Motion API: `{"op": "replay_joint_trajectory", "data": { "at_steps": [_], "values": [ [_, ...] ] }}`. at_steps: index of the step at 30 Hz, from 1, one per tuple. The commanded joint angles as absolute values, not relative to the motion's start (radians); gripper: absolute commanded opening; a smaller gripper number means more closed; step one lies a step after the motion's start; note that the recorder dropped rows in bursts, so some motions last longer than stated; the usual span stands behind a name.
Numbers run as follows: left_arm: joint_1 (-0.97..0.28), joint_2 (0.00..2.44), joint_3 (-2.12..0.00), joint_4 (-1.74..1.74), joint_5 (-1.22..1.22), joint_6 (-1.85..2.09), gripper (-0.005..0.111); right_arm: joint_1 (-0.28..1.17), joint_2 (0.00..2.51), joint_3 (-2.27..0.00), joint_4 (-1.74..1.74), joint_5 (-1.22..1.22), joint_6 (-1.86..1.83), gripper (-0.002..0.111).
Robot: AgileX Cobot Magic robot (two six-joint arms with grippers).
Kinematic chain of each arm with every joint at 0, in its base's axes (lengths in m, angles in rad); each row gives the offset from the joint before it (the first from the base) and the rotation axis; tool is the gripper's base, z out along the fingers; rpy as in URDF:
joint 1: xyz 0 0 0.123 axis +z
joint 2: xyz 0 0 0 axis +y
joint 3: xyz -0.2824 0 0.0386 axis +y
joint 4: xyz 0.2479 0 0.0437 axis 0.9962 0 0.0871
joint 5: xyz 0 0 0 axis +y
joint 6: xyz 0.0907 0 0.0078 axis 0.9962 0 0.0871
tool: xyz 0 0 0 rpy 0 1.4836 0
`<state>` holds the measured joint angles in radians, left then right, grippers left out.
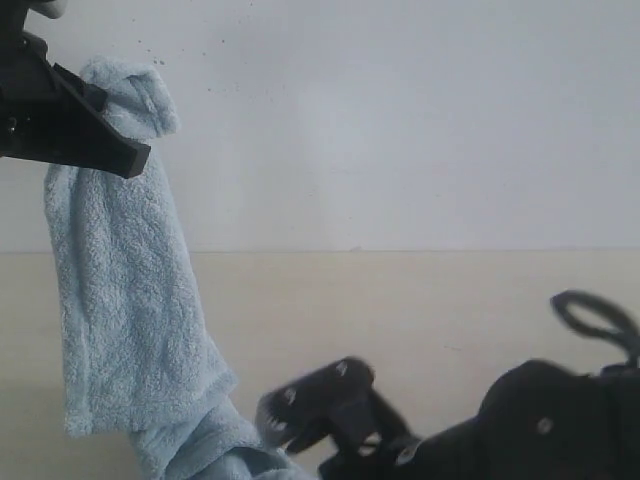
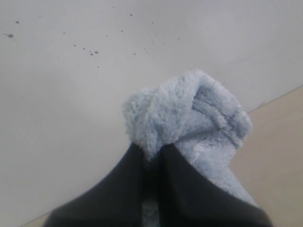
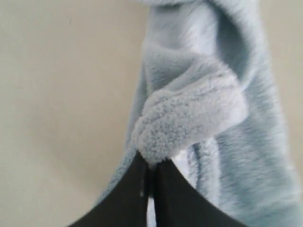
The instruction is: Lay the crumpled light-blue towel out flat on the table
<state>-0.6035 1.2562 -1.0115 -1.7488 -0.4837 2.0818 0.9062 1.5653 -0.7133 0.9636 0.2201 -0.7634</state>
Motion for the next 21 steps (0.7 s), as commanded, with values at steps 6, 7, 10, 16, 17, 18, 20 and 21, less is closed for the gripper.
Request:
{"op": "replay_joint_trajectory", "data": {
  "at_steps": [6,7,10,16,17,18,20,21],
  "values": [
    [-0.601,1.252,-1.009,-1.744,-0.480,2.071,0.004,0.442,1.387,-0.758,0.651,0.488,-0.705,0.000],
    [-0.601,1.252,-1.009,-1.744,-0.480,2.071,0.004,0.408,1.385,-0.774,0.574,0.518,-0.675,0.000],
    [-0.601,1.252,-1.009,-1.744,-0.480,2.071,0.004,0.327,1.384,-0.836,0.350,0.591,-0.565,0.000],
    [-0.601,1.252,-1.009,-1.744,-0.481,2.062,0.004,0.266,1.393,-0.974,0.017,0.641,-0.391,0.000],
    [-0.601,1.252,-1.009,-1.744,-0.481,2.057,0.004,0.266,1.398,-0.991,-0.011,0.648,-0.372,0.000],
    [-0.601,1.252,-1.009,-1.744,-0.481,2.055,0.004,0.265,1.413,-1.009,-0.034,0.658,-0.357,0.000],
    [-0.601,1.252,-1.009,-1.744,-0.481,2.051,0.004,0.265,1.455,-1.041,-0.069,0.685,-0.339,0.000],
    [-0.601,1.252,-1.009,-1.744,-0.481,2.046,0.004,0.265,1.483,-1.059,-0.074,0.703,-0.339,0.000]
  ]
}}
